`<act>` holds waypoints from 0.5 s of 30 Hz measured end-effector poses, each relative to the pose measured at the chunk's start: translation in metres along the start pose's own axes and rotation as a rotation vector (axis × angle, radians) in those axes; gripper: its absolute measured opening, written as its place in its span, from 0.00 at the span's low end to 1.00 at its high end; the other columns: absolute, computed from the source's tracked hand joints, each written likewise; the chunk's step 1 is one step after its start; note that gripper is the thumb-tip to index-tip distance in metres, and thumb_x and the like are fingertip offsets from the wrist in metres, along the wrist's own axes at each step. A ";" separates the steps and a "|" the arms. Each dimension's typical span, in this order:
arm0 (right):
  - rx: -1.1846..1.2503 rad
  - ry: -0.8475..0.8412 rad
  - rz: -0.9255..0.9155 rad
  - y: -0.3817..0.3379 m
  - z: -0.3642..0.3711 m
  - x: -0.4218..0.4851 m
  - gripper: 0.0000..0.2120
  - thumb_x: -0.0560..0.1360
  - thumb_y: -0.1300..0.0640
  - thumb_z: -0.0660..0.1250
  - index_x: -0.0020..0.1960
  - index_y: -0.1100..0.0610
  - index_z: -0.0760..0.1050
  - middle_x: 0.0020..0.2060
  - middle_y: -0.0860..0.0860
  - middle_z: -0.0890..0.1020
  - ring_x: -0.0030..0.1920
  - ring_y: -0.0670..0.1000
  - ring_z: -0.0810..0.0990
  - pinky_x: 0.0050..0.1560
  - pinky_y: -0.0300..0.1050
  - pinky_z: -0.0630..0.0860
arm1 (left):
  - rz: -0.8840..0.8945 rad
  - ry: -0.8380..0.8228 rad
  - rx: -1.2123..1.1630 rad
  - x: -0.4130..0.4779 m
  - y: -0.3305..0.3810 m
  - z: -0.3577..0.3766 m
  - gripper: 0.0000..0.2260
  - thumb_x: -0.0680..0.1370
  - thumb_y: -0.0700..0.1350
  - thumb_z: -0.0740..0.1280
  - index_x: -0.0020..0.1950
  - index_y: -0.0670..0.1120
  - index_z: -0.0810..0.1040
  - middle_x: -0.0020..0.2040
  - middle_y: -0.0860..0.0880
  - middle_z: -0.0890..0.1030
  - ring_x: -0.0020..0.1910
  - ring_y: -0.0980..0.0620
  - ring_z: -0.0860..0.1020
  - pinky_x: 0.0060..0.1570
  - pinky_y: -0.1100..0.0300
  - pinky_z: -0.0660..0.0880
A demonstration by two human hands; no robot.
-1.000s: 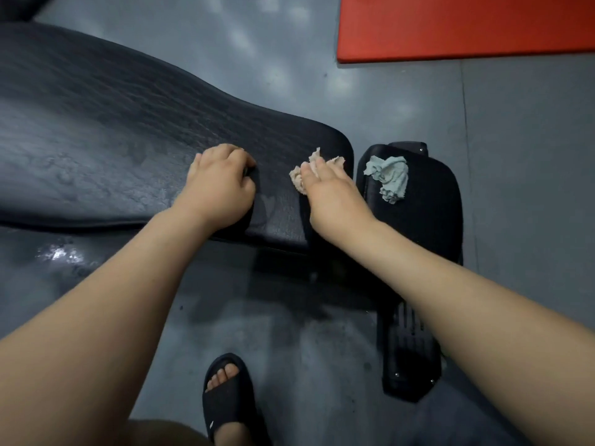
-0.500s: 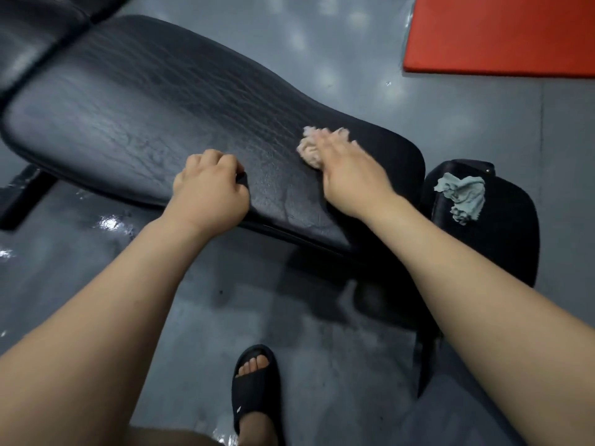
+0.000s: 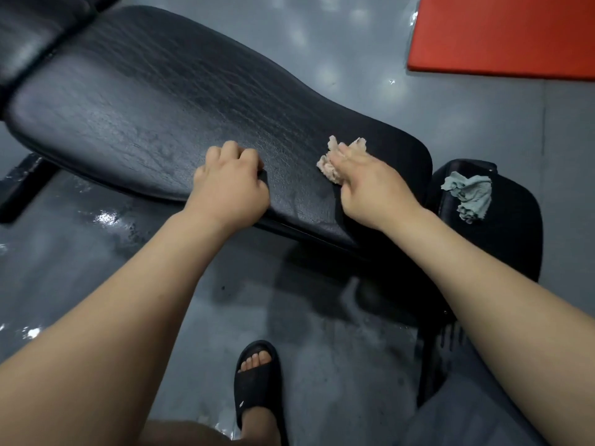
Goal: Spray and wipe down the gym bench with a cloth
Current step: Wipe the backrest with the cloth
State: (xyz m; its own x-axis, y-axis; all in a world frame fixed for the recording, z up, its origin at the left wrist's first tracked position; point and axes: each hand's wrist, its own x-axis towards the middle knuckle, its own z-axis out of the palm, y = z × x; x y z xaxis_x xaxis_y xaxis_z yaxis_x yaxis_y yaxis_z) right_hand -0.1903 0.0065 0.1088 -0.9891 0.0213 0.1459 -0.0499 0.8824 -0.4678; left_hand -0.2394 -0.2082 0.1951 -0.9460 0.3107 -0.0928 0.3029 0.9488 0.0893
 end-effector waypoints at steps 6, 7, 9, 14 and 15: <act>0.073 -0.171 -0.482 -0.029 0.009 -0.035 0.28 0.71 0.60 0.54 0.67 0.55 0.80 0.72 0.54 0.75 0.74 0.57 0.71 0.74 0.48 0.68 | 0.007 -0.013 0.016 0.003 0.004 0.004 0.17 0.78 0.44 0.59 0.66 0.47 0.73 0.66 0.43 0.70 0.67 0.40 0.65 0.66 0.42 0.65; 0.060 -0.184 -0.486 -0.019 0.004 -0.037 0.27 0.71 0.58 0.55 0.67 0.54 0.80 0.71 0.54 0.76 0.73 0.56 0.72 0.74 0.48 0.69 | 0.006 -0.016 0.013 0.003 0.006 0.004 0.16 0.78 0.44 0.59 0.66 0.47 0.73 0.66 0.43 0.70 0.67 0.39 0.65 0.66 0.42 0.65; 0.037 -0.131 -0.446 0.009 -0.006 -0.041 0.25 0.72 0.57 0.58 0.65 0.53 0.81 0.70 0.53 0.77 0.71 0.54 0.75 0.72 0.50 0.71 | 0.014 -0.025 0.011 0.004 0.008 0.004 0.16 0.78 0.44 0.59 0.66 0.47 0.73 0.65 0.43 0.70 0.67 0.39 0.65 0.66 0.42 0.66; 0.002 0.072 -0.186 0.041 -0.008 -0.043 0.24 0.70 0.68 0.65 0.65 0.57 0.81 0.68 0.58 0.78 0.67 0.59 0.78 0.64 0.57 0.77 | 0.019 -0.037 0.008 0.003 0.009 0.004 0.16 0.78 0.43 0.58 0.65 0.48 0.74 0.65 0.44 0.70 0.67 0.40 0.65 0.66 0.43 0.64; -0.001 0.087 -0.177 0.037 -0.003 -0.039 0.24 0.71 0.68 0.63 0.66 0.58 0.80 0.68 0.59 0.78 0.67 0.61 0.77 0.64 0.58 0.78 | 0.013 -0.035 0.000 0.003 0.008 0.003 0.16 0.78 0.43 0.58 0.65 0.48 0.74 0.65 0.44 0.70 0.67 0.41 0.65 0.66 0.43 0.64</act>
State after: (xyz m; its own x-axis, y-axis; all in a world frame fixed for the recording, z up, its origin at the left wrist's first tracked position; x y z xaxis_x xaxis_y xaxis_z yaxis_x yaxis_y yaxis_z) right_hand -0.1531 0.0396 0.0889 -0.9492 -0.0933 0.3004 -0.2214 0.8765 -0.4275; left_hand -0.2396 -0.1992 0.1925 -0.9373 0.3247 -0.1267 0.3151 0.9447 0.0906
